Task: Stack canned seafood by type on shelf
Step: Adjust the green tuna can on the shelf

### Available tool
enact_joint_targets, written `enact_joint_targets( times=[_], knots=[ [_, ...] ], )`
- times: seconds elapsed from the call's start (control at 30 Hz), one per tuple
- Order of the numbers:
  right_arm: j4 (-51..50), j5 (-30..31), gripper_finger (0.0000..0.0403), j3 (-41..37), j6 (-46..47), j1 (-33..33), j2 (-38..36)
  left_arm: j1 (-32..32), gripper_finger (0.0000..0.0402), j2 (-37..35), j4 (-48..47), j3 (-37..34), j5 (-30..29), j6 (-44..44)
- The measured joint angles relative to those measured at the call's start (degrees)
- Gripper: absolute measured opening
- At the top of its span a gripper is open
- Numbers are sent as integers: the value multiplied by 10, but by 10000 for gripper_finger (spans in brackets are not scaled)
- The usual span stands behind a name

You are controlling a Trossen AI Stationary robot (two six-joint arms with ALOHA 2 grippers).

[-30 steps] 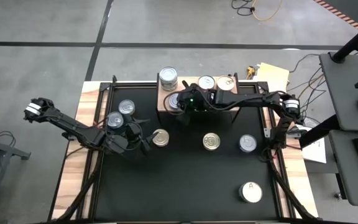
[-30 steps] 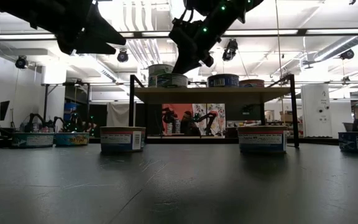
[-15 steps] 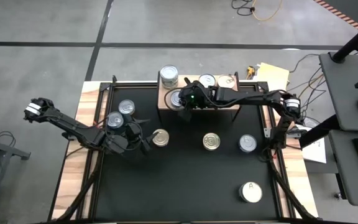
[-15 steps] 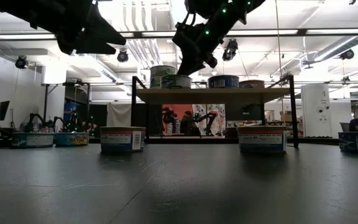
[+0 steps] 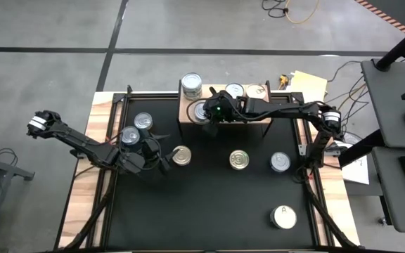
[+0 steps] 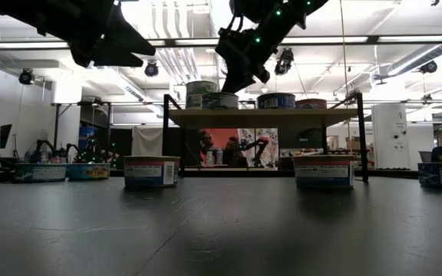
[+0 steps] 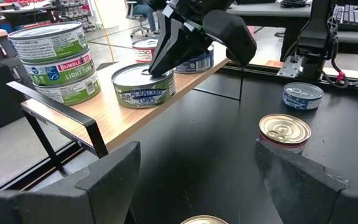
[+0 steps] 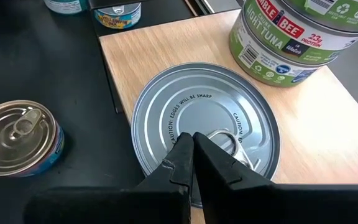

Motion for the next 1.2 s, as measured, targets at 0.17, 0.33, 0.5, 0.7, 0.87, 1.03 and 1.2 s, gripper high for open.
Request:
enact_joint_targets(
  times=[0.17,0.33,0.5,0.7,0.87,1.03,1.2],
  knots=[
    [-3,16,9,0,-4,0,-1,0,302,0,0,0,0,0],
    [-6,64,9,0,-12,-2,-1,0,302,0,0,0,0,0],
    [-7,71,9,0,-18,-6,-1,0,302,0,0,0,0,0],
    [-14,91,9,0,-22,-11,-1,0,302,0,0,0,0,0],
    [-15,95,9,0,-27,-21,-1,0,302,0,0,0,0,0],
    [-14,94,9,0,-23,-35,-1,0,302,0,0,0,0,0],
    [-12,94,9,0,-23,-52,-1,0,302,0,0,0,0,0]
  ],
)
